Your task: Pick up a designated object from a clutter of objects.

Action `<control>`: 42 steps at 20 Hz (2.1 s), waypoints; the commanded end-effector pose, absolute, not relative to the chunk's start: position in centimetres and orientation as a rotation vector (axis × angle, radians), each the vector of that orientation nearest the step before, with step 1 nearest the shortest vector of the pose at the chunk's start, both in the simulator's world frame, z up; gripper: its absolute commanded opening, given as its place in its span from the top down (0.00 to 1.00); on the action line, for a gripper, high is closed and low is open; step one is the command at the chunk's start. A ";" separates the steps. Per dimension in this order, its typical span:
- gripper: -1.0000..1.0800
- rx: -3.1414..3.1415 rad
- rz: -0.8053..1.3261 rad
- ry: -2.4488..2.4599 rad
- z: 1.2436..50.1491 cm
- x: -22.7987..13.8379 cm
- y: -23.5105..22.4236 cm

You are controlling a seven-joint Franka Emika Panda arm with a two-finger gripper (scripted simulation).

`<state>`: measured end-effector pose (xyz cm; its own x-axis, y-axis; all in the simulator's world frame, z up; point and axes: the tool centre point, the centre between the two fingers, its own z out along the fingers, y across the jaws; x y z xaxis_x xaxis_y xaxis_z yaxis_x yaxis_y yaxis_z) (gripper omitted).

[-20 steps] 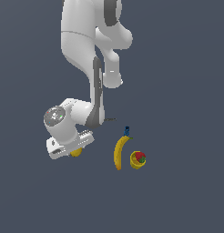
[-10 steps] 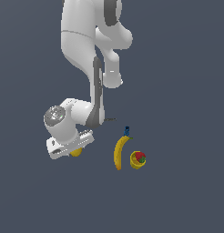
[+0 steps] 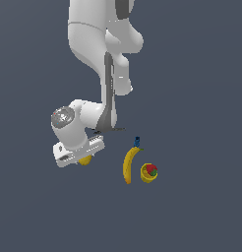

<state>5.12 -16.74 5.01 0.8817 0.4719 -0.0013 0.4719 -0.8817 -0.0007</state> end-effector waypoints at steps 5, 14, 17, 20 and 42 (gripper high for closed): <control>1.00 -3.047 0.000 -0.765 8.3 3.3 -14.5; 1.00 -3.047 0.000 -0.766 14.4 -0.2 -10.2; 1.00 -3.048 0.000 -0.766 16.5 -1.4 -8.7; 1.00 -3.048 0.000 -0.766 18.7 -2.5 -7.3; 1.00 -3.049 0.002 -0.767 35.4 -11.3 4.1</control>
<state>-10.73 3.37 34.36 0.8808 0.4734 -0.0016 0.4734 -0.8808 0.0030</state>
